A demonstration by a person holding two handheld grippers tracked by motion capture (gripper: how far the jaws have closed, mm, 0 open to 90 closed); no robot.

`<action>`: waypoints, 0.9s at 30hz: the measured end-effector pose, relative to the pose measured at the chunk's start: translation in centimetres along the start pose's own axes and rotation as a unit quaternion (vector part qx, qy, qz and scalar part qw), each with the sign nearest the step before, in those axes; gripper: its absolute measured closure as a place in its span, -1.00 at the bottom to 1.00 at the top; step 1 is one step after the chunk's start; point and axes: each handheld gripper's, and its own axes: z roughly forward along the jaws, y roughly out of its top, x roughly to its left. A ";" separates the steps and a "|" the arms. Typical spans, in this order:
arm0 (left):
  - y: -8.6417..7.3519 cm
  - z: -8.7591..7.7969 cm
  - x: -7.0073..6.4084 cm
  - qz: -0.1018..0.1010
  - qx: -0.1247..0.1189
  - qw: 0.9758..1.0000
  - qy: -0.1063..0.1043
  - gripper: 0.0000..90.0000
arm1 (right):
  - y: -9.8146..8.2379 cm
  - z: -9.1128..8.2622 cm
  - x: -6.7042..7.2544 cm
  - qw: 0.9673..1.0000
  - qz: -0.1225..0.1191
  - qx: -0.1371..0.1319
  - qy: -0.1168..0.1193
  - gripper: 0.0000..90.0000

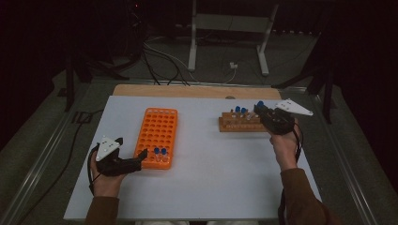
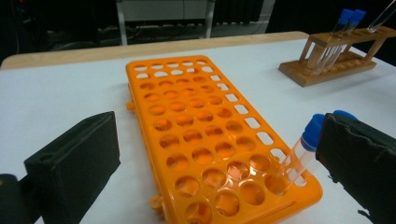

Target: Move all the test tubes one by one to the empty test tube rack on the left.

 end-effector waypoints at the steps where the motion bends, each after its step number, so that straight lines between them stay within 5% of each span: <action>1: 0.1 0.0 0.0 0.004 -0.001 1.000 -0.002 -0.99 | 0.0 -0.2 0.2 1.000 0.001 0.000 0.003 0.71; 8: 1.0 -0.3 0.0 -0.004 0.015 1.000 -0.014 -0.98 | 0.7 -0.7 2.0 0.999 -0.012 0.003 0.032 0.71; 27: 3.1 -0.1 -0.7 -0.001 -0.008 1.000 -0.030 -0.98 | 2.3 1.0 8.0 0.992 -0.030 0.011 0.119 0.71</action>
